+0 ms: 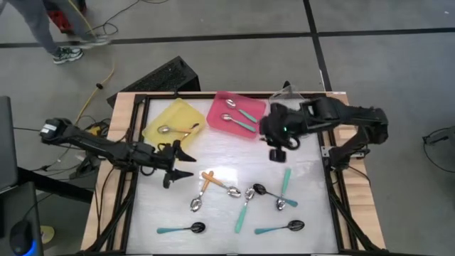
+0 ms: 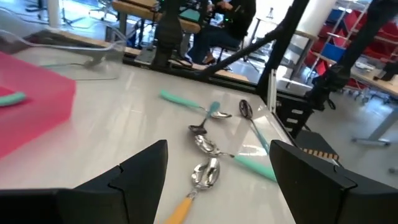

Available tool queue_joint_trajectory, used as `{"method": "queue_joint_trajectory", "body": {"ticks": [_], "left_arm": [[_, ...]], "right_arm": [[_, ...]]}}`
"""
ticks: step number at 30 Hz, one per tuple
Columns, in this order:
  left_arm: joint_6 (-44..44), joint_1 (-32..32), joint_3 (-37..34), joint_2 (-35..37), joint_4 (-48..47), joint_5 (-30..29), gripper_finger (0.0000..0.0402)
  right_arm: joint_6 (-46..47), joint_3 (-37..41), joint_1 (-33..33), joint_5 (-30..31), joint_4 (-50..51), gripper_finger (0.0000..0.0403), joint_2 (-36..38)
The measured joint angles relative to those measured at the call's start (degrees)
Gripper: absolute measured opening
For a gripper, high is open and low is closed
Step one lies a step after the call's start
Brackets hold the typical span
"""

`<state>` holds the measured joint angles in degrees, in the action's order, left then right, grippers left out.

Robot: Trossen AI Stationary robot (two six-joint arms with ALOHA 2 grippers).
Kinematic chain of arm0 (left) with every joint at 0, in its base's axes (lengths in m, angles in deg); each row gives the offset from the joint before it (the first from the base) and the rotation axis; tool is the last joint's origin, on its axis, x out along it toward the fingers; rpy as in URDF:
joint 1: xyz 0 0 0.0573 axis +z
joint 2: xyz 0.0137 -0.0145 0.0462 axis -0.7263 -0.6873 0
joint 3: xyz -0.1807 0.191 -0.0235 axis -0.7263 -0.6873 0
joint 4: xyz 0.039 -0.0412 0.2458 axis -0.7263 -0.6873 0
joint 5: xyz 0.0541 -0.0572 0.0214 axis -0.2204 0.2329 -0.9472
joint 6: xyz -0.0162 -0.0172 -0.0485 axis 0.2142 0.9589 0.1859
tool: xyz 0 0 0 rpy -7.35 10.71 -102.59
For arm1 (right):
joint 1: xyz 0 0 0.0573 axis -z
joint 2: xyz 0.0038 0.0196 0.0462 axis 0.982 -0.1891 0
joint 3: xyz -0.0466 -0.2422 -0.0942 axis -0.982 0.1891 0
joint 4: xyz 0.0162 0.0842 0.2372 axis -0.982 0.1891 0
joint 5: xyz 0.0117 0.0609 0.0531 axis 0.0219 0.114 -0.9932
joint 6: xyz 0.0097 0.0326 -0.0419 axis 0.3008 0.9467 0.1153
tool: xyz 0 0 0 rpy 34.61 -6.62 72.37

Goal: Sort silverware by color (type)
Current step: Put the blue spoon into the transparent bin

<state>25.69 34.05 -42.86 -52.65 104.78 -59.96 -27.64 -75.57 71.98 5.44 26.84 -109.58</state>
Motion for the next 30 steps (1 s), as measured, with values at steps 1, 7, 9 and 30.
{"method": "queue_joint_trajectory", "body": {"ticks": [1,7,9,30], "left_arm": [[-0.3,-0.3,0.4,-1.4,0.2,0.0,0.0267],[-2.9,-2.2,6.4,-10.6,-2.7,-1.5,0.0267],[-4.5,-2.8,9.4,-13.9,-5.7,-2.1,0.0267],[17.6,-28.4,34.9,-27.5,-48.6,-3.6,0.0267]], "right_arm": [[1.4,0.0,-1.1,0.0,1.2,0.0108,0.0],[6.0,2.3,-8.8,2.6,3.5,0.0108,-0.5],[6.4,4.6,-11.7,4.1,3.3,0.0108,-0.5],[39.0,26.2,-35.0,17.4,-2.3,0.0108,1.4]]}}
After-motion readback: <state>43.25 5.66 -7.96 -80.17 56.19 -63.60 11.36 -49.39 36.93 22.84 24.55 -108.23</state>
